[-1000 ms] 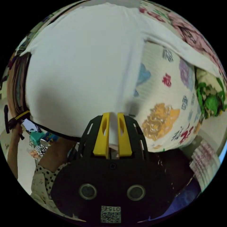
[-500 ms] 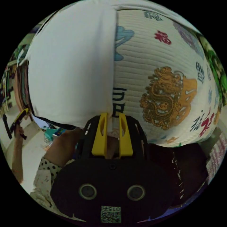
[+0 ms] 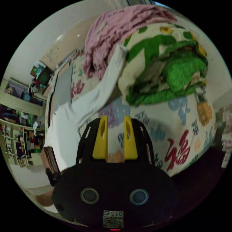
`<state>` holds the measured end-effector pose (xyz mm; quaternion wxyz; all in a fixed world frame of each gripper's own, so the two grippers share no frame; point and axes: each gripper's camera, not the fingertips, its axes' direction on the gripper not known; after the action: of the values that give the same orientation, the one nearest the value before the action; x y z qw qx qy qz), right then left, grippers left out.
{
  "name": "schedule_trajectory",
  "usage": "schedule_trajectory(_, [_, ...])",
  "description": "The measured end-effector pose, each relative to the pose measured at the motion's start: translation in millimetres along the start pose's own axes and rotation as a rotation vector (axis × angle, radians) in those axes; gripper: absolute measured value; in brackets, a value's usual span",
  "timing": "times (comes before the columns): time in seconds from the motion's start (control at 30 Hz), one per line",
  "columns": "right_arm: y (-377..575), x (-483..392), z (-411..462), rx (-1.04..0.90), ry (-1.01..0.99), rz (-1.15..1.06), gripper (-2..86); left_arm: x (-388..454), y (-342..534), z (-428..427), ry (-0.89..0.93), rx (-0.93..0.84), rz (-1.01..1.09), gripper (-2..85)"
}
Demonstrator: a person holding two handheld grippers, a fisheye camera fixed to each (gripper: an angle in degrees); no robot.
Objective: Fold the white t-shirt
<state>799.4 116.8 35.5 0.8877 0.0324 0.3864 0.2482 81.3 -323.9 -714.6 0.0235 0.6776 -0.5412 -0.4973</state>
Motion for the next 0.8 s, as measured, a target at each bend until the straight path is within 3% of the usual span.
schedule_trajectory(0.17, [-63,-44,-53,0.200,0.072,-0.112,11.5,36,-38,55,-0.026,-0.128,0.075,8.3])
schedule_trajectory(0.23, [-78,-56,-54,0.201,0.122,-0.131,11.9,46,-43,66,-0.107,-0.156,0.126,7.9])
schedule_trajectory(0.43, [-89,-66,-46,0.126,0.139,-0.017,6.8,33,-33,90,-0.091,-0.178,0.115,8.3])
schedule_trajectory(0.67, [-24,-116,-85,0.225,-0.089,-0.082,2.1,-14,5,128,-0.008,-0.147,-0.017,7.7])
schedule_trajectory(0.8, [48,-196,-97,0.188,-0.271,-0.319,1.8,-66,52,141,0.245,-0.028,-0.138,8.8])
